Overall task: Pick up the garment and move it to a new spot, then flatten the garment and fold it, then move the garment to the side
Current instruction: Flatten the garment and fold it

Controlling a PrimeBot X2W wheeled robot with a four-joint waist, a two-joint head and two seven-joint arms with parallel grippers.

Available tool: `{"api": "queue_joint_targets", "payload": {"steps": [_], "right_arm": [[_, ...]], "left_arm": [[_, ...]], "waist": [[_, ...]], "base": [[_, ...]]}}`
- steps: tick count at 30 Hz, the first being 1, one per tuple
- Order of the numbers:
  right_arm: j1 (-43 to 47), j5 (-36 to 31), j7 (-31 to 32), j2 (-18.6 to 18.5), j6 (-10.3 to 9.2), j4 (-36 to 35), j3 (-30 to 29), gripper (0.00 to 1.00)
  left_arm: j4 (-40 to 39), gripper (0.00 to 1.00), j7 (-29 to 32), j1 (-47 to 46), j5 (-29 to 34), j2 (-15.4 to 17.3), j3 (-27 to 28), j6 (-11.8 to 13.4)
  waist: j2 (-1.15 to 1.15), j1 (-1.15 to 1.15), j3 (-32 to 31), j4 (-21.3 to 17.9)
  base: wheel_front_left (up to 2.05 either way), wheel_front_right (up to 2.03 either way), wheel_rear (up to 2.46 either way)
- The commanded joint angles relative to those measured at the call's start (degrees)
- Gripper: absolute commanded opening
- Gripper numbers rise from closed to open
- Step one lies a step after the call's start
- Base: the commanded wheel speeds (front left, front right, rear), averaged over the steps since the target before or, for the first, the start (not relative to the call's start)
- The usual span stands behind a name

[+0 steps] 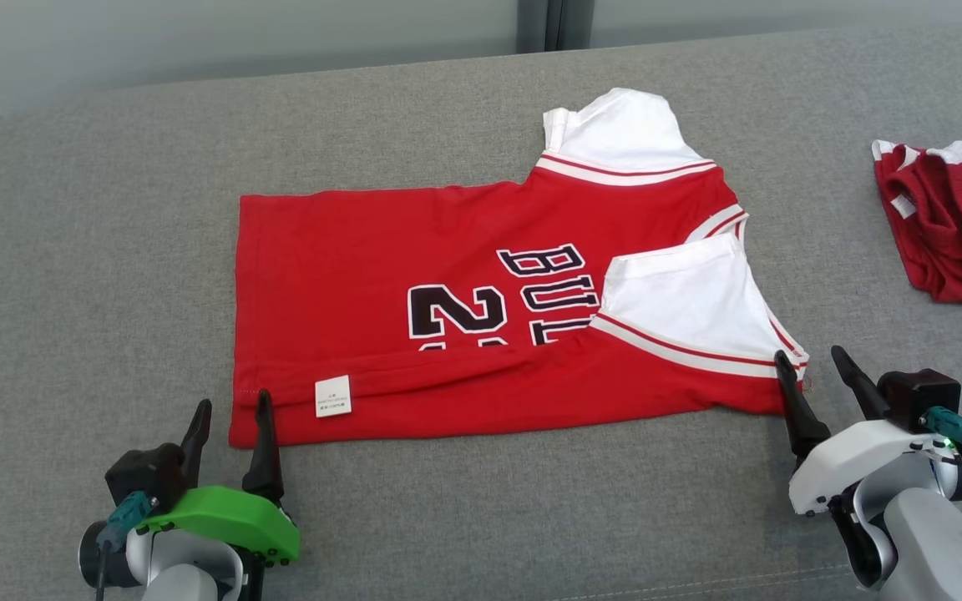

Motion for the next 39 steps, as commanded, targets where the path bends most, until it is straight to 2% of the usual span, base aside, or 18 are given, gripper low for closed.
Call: {"api": "queue_joint_targets", "payload": {"steps": [1, 11, 12, 13, 14, 21, 30, 31, 32, 39], "right_arm": [[0.0, 0.3, -0.1, 0.4, -0.09, 0.6, -0.3, 1.00], [-3.4, -0.7, -0.1, 1.9, -0.09, 8.9, -0.1, 1.00], [-3.5, -0.6, 0.0, 2.1, -0.09, 9.8, 0.4, 0.84], [-3.7, 0.2, 0.0, 2.3, -0.09, 10.6, 1.0, 0.38], [-3.8, 0.8, 0.0, 2.5, -0.08, 11.1, 1.5, 0.00], [-4.8, 2.9, 0.0, -0.2, -0.16, 10.2, 3.1, 0.00], [-6.1, 4.1, 0.0, -0.2, -0.10, 6.7, 4.9, 0.00], [-6.0, 4.3, 0.0, -0.2, -0.09, 6.6, 5.3, 0.00], [-6.0, 4.5, 0.0, -0.3, -0.09, 6.5, 5.5, 0.00], [-4.3, 5.8, -0.1, -0.3, -0.09, 6.4, 5.8, 0.00]], "left_arm": [[-0.4, 1.00, 0.0, 0.6, 0.2, 0.3, -0.4, 0.1], [-0.4, 1.00, 0.0, -0.5, 0.0, 0.3, -1.2, -0.1], [-0.3, 1.00, 0.0, -0.5, 0.0, 0.3, -1.1, -0.2], [-0.2, 1.00, 0.0, -0.5, -0.3, 0.3, -1.0, -0.2], [0.0, 1.00, 0.0, -0.4, -0.5, 0.3, -1.1, -0.2], [2.7, 1.00, 0.0, -0.8, -3.6, 0.3, -3.0, -1.0], [6.8, 1.00, 0.0, -3.0, -5.8, 0.2, -3.4, -1.3], [6.9, 0.53, 0.0, -3.3, -6.0, 0.2, -3.5, -1.3], [7.0, 0.00, 0.0, -3.4, -6.1, 0.2, -3.9, -1.3], [7.4, 0.00, 0.0, -1.7, -9.5, 0.2, -7.7, -1.3]], "waist": [[0.00, 0.00, 0.1, -0.2], [0.00, 0.00, 1.4, 1.2], [0.00, 0.00, 1.5, 1.4], [0.00, 0.00, 1.6, 1.5], [0.00, 0.00, 1.6, 1.5], [0.00, 0.00, 1.9, 1.1], [0.00, 0.00, 3.7, 0.0], [0.00, 0.00, 3.8, 0.0], [0.00, 0.00, 3.9, 0.0], [0.00, 0.00, 1.0, 0.2]], "base": [[0.00, 0.00, 0.00], [0.00, 0.00, 0.00], [0.00, 0.00, 0.00], [0.00, 0.00, 0.00], [0.00, 0.00, 0.00], [0.00, 0.00, 0.00], [0.00, 0.00, 0.00], [0.00, 0.00, 0.00], [0.00, 0.00, 0.00], [0.00, 0.00, 0.00]]}}
